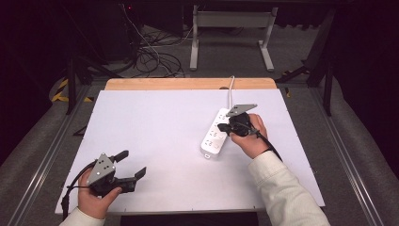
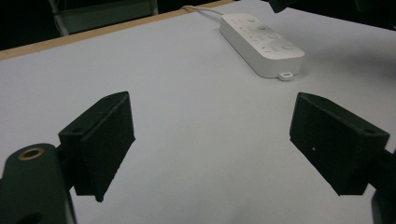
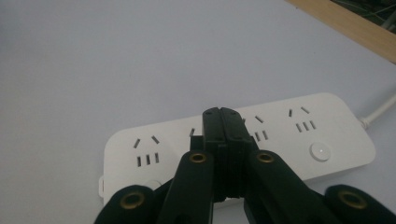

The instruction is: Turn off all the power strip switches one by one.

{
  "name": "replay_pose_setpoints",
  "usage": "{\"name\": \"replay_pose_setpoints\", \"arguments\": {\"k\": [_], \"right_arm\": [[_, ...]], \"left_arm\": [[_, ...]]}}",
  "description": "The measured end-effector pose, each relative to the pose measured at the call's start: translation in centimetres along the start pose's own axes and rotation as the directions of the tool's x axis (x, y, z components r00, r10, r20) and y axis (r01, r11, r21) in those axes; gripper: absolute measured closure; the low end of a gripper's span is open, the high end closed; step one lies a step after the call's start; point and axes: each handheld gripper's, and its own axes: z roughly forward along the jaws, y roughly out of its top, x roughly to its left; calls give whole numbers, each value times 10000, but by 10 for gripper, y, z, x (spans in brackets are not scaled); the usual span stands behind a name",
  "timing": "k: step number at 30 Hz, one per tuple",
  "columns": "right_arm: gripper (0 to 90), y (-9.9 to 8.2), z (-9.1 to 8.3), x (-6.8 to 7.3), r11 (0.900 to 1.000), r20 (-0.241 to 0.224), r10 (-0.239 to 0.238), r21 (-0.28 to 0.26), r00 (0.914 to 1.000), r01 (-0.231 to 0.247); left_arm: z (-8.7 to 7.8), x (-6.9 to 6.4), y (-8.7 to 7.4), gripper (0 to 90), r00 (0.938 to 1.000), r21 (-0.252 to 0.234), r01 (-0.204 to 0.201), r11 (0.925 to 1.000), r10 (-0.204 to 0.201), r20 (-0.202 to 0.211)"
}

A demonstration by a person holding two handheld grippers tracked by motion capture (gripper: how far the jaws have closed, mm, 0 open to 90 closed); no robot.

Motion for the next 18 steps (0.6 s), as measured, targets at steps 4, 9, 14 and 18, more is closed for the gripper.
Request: {"name": "replay_pose_setpoints", "arguments": {"k": [4, 9, 14, 18], "right_arm": [[900, 5, -2, -3, 9998, 87, 49, -190, 10000, -47], [900, 9, -3, -15, 9995, 171, 304, -86, 9994, -303], [900, 10, -1, -27, 9989, 488, 423, 175, 9979, -432], [900, 7, 4, -36, 9972, 577, 655, 323, 9962, -674]], "left_arm": [[0, 0, 0, 143, 10000, -18, 14, 10000, -14, -6], [0, 1, 0, 144, 10000, 50, -94, 9999, 94, -22], [0, 1, 0, 143, 10000, 57, -26, 10000, 26, 7], [0, 1, 0, 144, 10000, 63, -67, 10000, 67, -1]]}}
